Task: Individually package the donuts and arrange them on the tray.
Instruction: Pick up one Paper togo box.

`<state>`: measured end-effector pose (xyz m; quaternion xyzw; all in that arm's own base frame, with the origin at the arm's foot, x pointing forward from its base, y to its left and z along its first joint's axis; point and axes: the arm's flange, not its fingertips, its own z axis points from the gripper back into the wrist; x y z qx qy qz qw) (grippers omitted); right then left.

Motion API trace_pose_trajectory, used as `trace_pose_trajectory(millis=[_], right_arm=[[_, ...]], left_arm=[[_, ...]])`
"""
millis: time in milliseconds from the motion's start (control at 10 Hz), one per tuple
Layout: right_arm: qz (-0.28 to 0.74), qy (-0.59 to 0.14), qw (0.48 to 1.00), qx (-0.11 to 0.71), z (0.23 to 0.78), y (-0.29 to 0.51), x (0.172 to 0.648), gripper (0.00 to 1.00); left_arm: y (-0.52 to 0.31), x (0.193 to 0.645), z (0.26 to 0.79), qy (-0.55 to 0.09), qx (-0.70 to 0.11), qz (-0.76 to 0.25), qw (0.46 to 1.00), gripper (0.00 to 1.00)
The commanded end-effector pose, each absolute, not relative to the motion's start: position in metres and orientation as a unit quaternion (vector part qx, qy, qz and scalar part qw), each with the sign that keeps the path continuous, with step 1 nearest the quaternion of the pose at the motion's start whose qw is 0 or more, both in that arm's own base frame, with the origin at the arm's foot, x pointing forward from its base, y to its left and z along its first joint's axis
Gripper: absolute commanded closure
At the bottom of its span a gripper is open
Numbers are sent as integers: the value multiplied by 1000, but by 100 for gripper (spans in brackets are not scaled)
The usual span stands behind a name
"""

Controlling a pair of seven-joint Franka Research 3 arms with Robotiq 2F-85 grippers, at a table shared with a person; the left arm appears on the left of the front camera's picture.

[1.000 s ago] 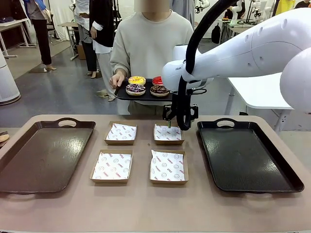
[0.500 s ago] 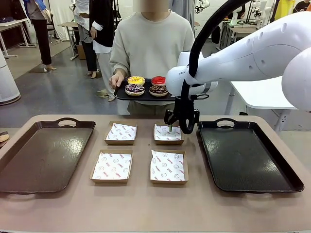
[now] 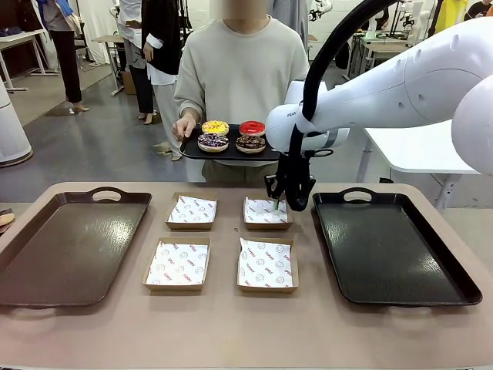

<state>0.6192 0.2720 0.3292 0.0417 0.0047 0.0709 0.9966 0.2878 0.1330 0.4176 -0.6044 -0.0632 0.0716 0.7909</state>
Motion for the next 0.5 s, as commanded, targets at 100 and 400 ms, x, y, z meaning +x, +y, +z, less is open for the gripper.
trace_pose_trajectory(millis=[100, 400], right_arm=[[59, -7, 997, 47, 327, 265, 612, 96], [44, -12, 998, 47, 327, 264, 612, 100]], left_arm=[[133, 288, 418, -63, -604, 72, 791, 0], [133, 288, 418, -63, -604, 72, 791, 0]])
